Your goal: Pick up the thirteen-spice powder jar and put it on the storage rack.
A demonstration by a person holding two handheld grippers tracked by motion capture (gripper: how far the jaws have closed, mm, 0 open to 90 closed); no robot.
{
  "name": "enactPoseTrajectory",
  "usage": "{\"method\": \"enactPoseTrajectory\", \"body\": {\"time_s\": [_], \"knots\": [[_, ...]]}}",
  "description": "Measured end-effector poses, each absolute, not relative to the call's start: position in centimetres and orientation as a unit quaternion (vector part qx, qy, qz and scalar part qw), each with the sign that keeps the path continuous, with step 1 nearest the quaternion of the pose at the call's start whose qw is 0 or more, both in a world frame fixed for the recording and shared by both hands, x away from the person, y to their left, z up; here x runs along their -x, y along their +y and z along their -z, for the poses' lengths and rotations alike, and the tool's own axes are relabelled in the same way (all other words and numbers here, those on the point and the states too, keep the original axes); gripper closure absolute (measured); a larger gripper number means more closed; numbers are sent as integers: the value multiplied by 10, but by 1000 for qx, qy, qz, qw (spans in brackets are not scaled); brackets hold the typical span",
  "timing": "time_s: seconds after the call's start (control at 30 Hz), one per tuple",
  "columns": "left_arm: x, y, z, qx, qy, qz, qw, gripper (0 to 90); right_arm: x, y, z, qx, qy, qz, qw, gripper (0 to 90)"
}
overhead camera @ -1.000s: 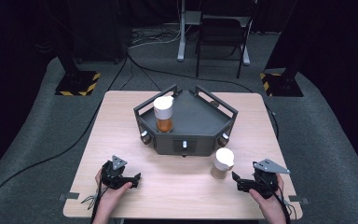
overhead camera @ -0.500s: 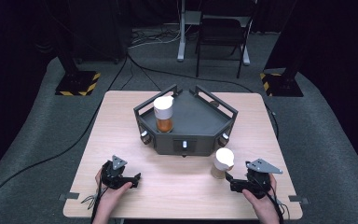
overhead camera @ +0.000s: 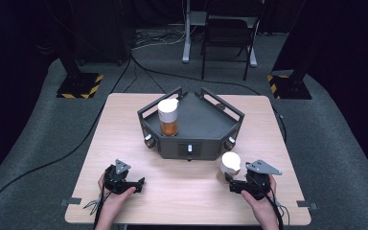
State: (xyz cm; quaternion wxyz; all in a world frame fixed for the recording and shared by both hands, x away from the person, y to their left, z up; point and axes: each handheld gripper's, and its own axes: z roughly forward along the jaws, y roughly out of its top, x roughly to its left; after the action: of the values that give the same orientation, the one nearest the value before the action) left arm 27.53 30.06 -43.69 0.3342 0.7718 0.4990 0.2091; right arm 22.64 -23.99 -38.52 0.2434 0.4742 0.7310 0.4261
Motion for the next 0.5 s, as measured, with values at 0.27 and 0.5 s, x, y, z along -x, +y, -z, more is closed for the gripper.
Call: {"method": "enactPoseTrajectory", "body": {"time_s": [0.27, 0.5], "knots": [[-276, 301, 437, -772, 499, -209, 334, 21, -235, -227, 384, -476, 733, -419, 248, 111], [-276, 300, 437, -772, 498, -209, 334, 19, -243, -217, 385, -482, 733, -409, 252, 146]]}}
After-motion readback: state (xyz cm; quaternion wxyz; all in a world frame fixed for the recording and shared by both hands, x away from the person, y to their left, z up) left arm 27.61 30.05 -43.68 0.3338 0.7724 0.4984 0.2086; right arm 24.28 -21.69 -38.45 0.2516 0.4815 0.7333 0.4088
